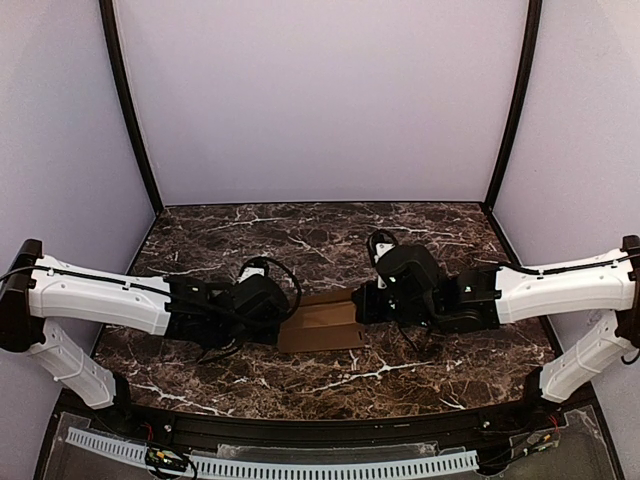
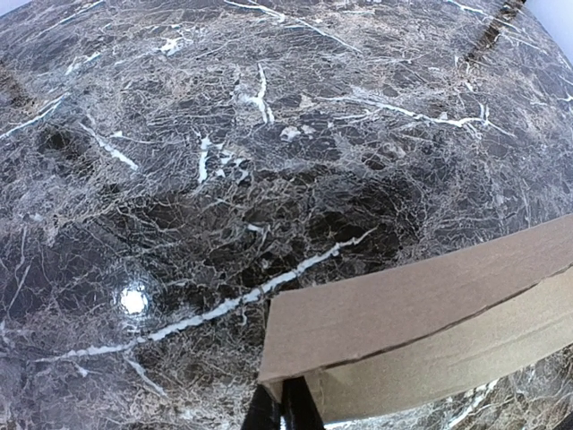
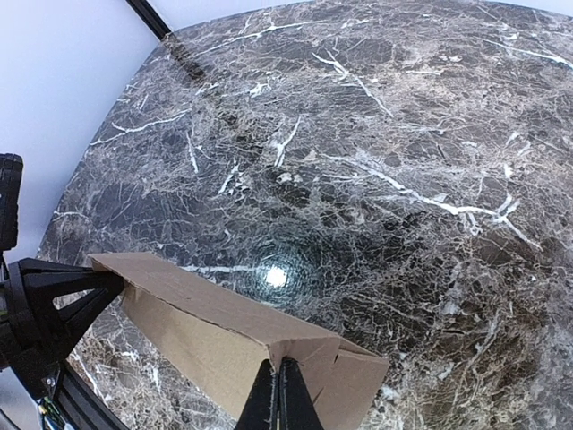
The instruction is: Fold the paper box
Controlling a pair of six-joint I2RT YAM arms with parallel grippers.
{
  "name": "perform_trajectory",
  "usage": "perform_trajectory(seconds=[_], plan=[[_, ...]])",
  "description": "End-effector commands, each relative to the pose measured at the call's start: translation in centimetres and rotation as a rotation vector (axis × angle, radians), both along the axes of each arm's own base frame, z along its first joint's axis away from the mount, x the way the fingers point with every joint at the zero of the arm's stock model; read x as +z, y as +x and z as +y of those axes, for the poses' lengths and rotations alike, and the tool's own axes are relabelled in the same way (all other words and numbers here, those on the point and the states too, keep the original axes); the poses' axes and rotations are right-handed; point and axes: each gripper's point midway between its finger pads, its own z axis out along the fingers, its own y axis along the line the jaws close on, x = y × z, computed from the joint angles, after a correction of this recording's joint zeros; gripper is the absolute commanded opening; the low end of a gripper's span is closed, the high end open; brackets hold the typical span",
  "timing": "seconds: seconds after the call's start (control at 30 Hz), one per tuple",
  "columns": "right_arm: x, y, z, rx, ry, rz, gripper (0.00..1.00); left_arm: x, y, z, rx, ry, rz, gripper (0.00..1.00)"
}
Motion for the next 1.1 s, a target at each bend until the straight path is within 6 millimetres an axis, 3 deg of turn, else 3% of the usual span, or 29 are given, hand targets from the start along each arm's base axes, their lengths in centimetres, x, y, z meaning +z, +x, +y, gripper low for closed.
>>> perform_trajectory(seconds=[0.0, 0.87, 1.07], plan=[[1.4, -0.8, 2.6, 0.043, 0.13, 0.009, 0.0, 0.6, -0.8, -2.4, -0.062, -0.053, 0.014, 0.01], [1.1, -1.5, 3.7, 0.065, 0.164, 0.034, 0.0, 0.8, -1.0, -2.6, -0.068, -0.054, 0.0, 0.01], [0.5, -1.7, 2.6, 0.063, 0.135, 0.022, 0.0, 1.0, -1.0, -2.4, -0.065, -0.054, -0.007, 0.01]])
